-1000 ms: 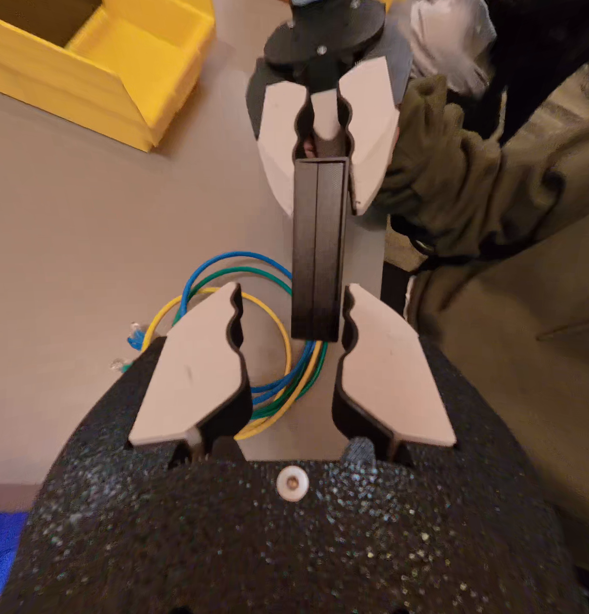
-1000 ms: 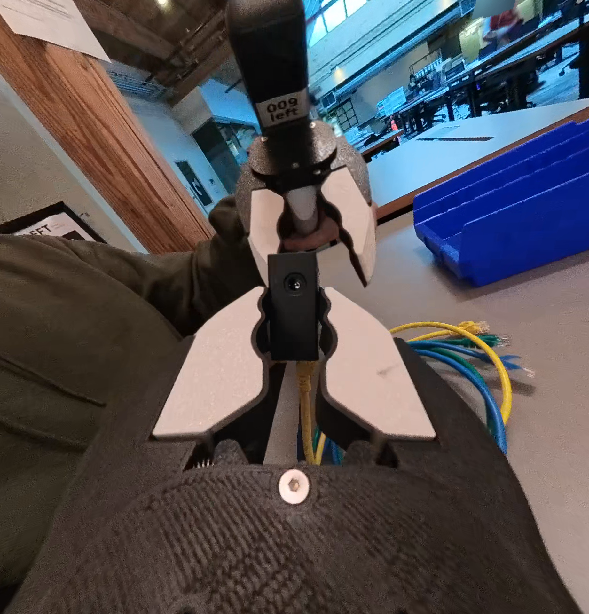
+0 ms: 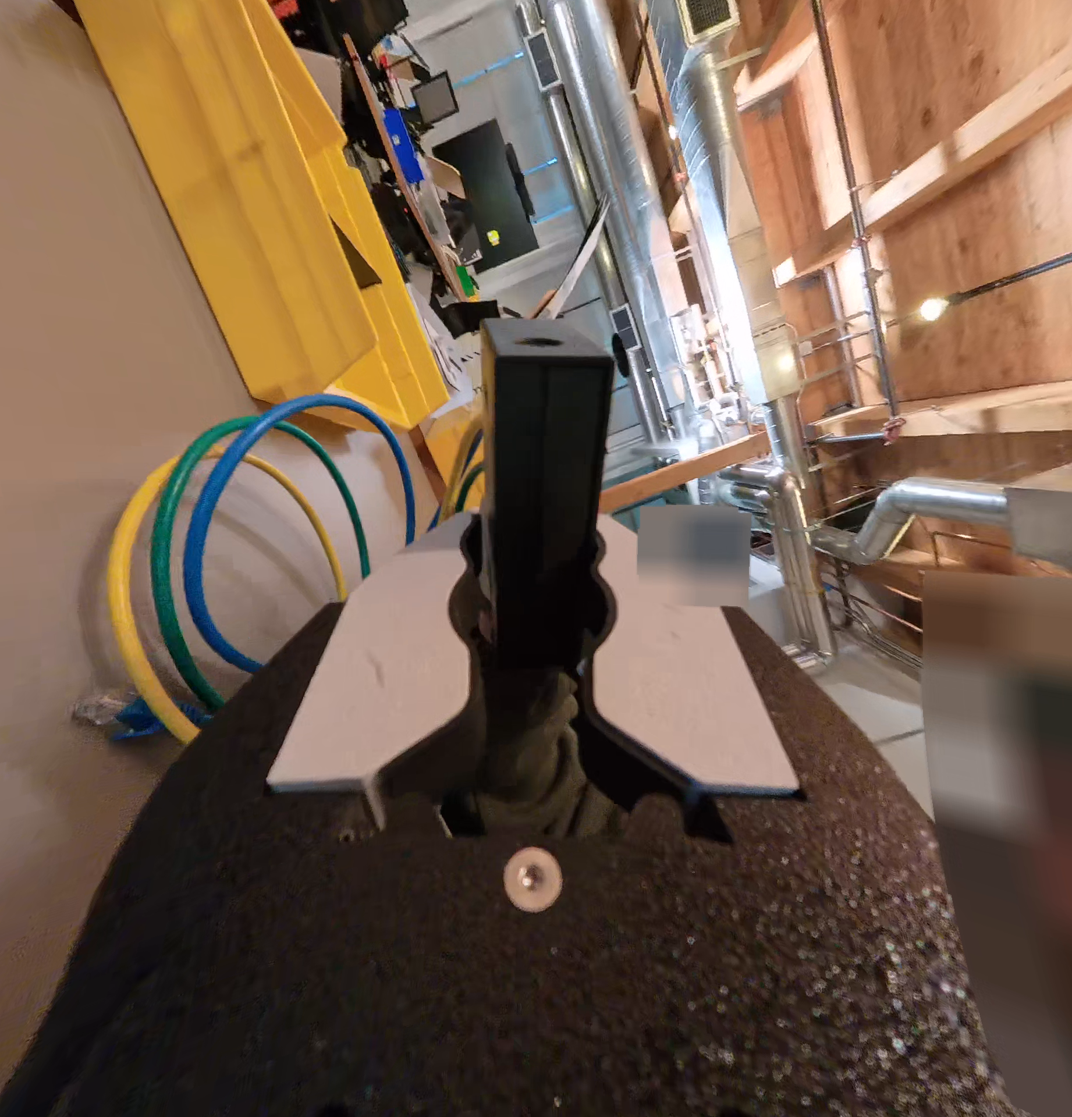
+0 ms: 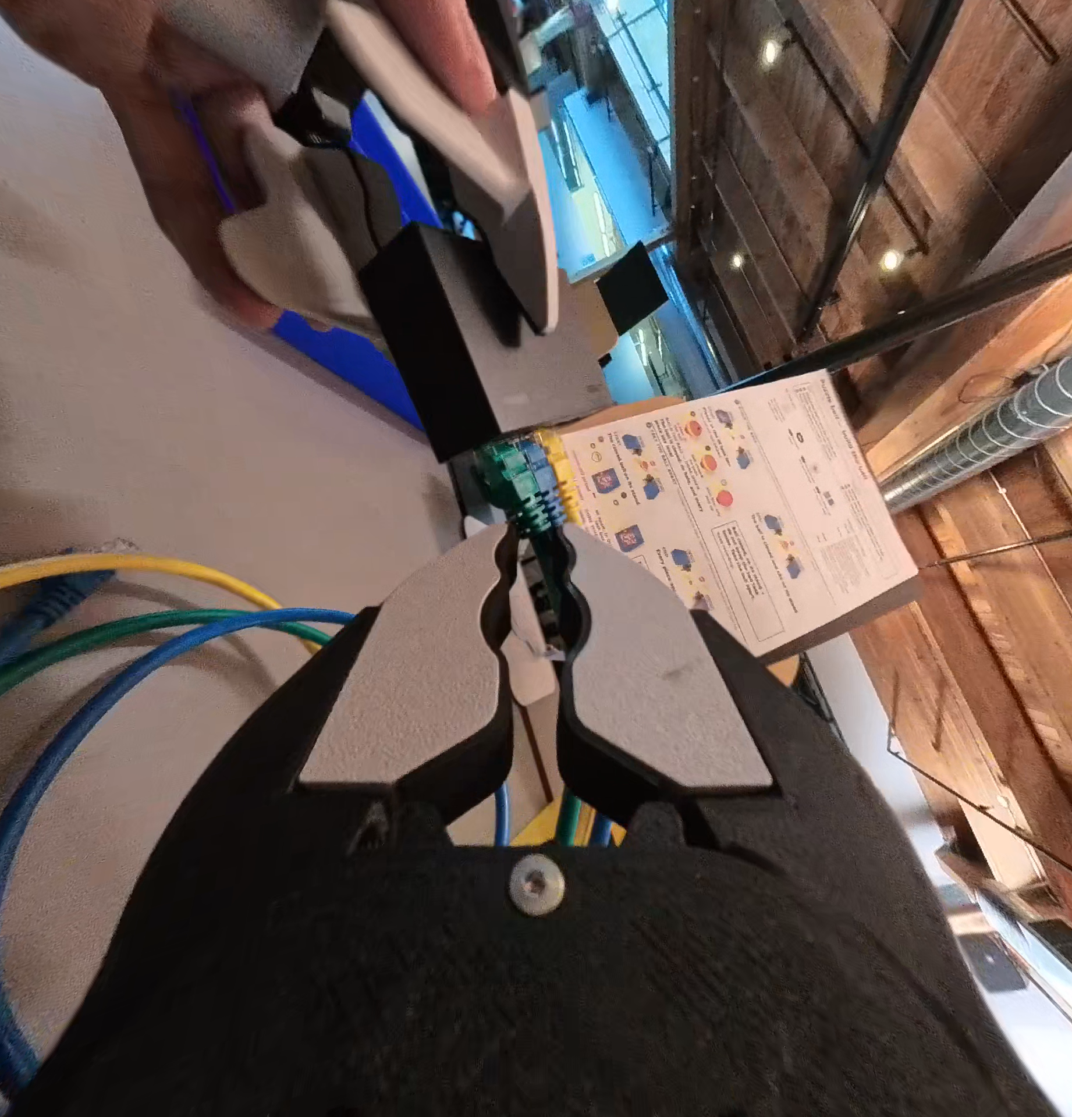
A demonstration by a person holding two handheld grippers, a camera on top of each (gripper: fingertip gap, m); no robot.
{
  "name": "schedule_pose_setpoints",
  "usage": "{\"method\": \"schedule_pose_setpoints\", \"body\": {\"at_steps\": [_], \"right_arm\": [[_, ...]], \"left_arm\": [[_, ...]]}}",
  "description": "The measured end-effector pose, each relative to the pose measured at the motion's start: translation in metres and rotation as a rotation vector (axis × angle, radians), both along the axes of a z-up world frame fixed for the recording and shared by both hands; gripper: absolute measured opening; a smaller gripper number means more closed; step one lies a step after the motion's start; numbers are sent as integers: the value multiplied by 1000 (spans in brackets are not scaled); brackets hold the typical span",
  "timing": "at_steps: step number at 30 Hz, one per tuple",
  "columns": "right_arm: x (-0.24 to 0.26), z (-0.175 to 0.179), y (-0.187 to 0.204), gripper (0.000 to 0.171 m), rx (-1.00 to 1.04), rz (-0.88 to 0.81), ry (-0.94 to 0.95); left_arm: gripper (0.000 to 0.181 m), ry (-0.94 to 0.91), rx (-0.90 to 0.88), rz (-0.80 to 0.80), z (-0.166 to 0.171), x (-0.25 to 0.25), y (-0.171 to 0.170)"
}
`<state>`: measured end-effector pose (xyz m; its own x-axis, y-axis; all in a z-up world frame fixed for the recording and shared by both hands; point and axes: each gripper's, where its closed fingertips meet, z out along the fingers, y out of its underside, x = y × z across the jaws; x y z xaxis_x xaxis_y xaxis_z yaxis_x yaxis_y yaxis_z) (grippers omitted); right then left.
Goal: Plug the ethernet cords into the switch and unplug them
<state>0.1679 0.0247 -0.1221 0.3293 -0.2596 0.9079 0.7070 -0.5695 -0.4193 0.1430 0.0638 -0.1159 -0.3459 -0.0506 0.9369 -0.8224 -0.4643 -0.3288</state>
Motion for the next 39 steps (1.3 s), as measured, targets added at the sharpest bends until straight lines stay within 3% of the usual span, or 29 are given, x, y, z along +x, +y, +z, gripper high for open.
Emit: {"method": "schedule_pose_setpoints", "body": {"at_steps": [2, 5, 9, 20, 23, 26, 29, 32, 35, 39], "right_arm": [[-1, -7, 2, 10, -37, 19, 20], [-4, -21, 9, 10, -102, 38, 34], [-3, -29, 13, 11, -138, 15, 44], [3, -33, -5, 20, 98, -22, 506], [-5, -12, -15, 24, 317, -26, 686], [-15, 11, -29, 26, 748, 20, 1037], [-19, -8, -29, 29, 1088, 78, 1326], [-11, -49, -24, 39, 1183, -36, 1482], [-7, -49, -20, 43, 1290, -12, 1507], [-4, -59, -9, 42, 1269, -43, 1527]], "left_arm": [[44, 14, 8, 10, -10, -1, 6], [29, 15, 8, 19, -23, -3, 10], [28, 26, -50, 39, -36, 0, 11], [28, -11, -190, 125, -43, 11, 0], [27, -13, -236, 154, -41, 20, 8], [28, -19, -298, 133, -42, 23, 13], [27, -38, -347, 109, -41, 26, 12], [28, -66, -350, 64, -40, 25, 2], [27, -52, -301, 41, -47, 22, -5], [27, 11, -274, 77, -57, 24, 2]]}}
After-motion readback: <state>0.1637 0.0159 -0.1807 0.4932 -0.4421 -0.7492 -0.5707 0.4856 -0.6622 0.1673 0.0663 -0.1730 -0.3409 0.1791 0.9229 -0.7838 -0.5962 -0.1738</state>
